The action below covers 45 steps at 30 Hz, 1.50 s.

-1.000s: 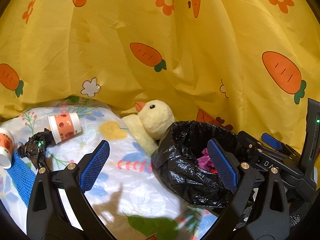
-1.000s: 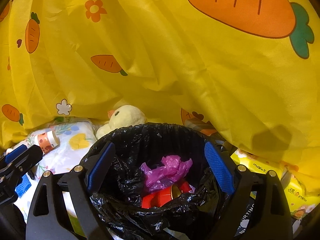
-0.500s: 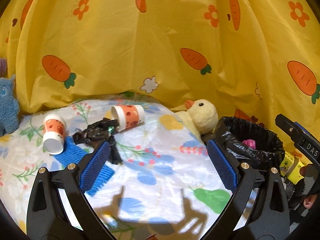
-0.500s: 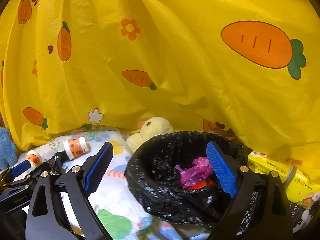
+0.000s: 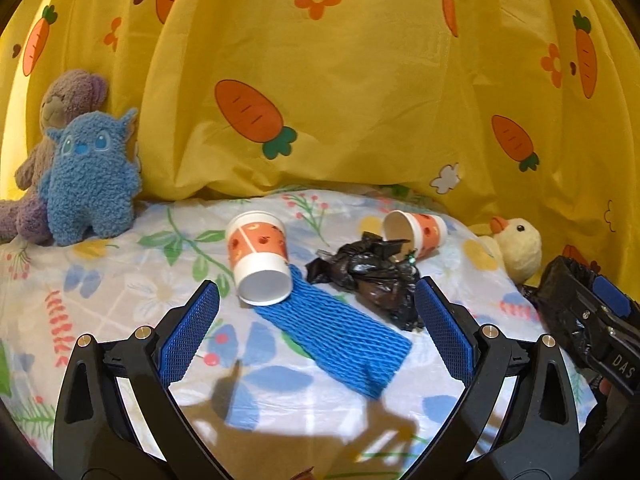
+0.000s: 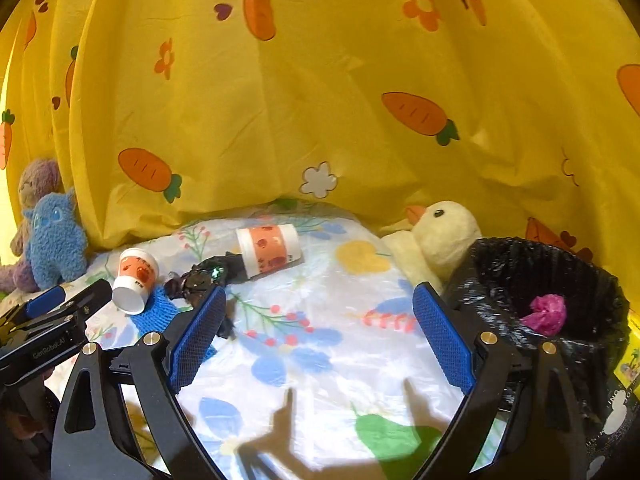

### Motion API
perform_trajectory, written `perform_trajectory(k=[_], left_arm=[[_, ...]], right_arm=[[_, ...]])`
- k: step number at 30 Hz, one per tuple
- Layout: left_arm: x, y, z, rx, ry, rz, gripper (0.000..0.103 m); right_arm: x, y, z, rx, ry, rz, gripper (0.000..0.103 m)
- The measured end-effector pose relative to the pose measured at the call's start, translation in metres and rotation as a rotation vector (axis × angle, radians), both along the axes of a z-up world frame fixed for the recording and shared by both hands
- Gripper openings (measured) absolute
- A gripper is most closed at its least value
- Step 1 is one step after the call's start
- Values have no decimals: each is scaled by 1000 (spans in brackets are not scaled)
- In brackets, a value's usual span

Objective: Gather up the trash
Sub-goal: 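Grasp the orange-white paper cup with the left gripper while the right grasps a black bag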

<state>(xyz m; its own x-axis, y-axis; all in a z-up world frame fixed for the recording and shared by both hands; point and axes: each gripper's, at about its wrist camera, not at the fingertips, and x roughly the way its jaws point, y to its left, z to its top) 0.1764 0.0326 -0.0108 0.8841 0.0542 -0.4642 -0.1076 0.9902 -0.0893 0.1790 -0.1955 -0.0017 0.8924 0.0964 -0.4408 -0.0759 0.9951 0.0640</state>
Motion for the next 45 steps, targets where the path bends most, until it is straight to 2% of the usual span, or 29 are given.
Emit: perform_trajectory(k=[4, 10, 16, 19, 25, 29, 31, 33, 34, 38, 43, 45], left_arm=[[10, 21, -4, 0, 14, 50, 96], [23, 40, -4, -19, 12, 93, 96], [36, 40, -11, -18, 21, 79, 96], [42, 40, -16, -15, 33, 69, 96], [52, 47, -22, -50, 47, 58, 96], [60, 47, -26, -31, 61, 59, 96], [64, 48, -29, -36, 68, 51, 96], [68, 49, -32, -35, 76, 49, 96], [70, 48, -33, -31, 80, 46, 96], [79, 47, -37, -29, 100, 33, 91], [93, 49, -41, -52, 143, 19, 77], [99, 50, -45, -63, 171, 10, 64]], right_arm=[[29, 32, -13, -36, 43, 42, 91], [66, 59, -32, -39, 101, 87, 90], [93, 72, -46, -34, 156, 103, 80], [104, 72, -50, 1, 188, 113, 75], [120, 88, -58, -36, 273, 166, 58], [122, 91, -61, -41, 295, 188, 38], [123, 91, -62, -35, 298, 198, 32], [122, 92, -61, -33, 290, 205, 15], [120, 92, -60, -33, 277, 208, 13], [109, 91, -53, -35, 210, 205, 9], [101, 87, -47, -25, 152, 189, 9], [99, 87, -45, -26, 136, 184, 9]])
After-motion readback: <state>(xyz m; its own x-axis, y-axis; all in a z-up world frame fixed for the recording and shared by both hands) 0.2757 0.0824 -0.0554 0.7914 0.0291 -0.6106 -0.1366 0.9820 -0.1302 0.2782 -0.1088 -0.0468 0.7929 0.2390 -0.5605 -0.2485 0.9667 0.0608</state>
